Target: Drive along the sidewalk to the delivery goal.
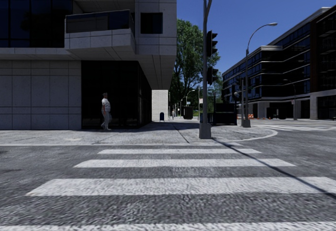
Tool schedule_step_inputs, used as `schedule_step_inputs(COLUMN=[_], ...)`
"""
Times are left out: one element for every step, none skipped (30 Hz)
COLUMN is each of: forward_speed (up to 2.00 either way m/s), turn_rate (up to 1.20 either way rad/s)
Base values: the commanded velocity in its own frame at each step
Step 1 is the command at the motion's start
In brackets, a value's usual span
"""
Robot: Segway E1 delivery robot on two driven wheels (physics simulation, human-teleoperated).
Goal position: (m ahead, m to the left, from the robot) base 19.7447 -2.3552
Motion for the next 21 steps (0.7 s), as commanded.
schedule_step_inputs(forward_speed=[2.0, 2.0, 2.0, 2.0, 2.0, 2.0, 2.0, 2.0, 2.0, 2.0, 2.0, 2.0, 2.0, 2.0, 2.0, 2.0, 2.0, 2.0, 2.0, 2.0, 2.0], turn_rate=[0.0, 0.0, 0.0, 0.0, 0.0, 0.0, 0.0, 0.0, 0.0, 0.0, 0.0, 0.0, 0.0, 0.0, 0.0, 0.0, 0.0, 0.0, 0.0, 0.0, 0.0])
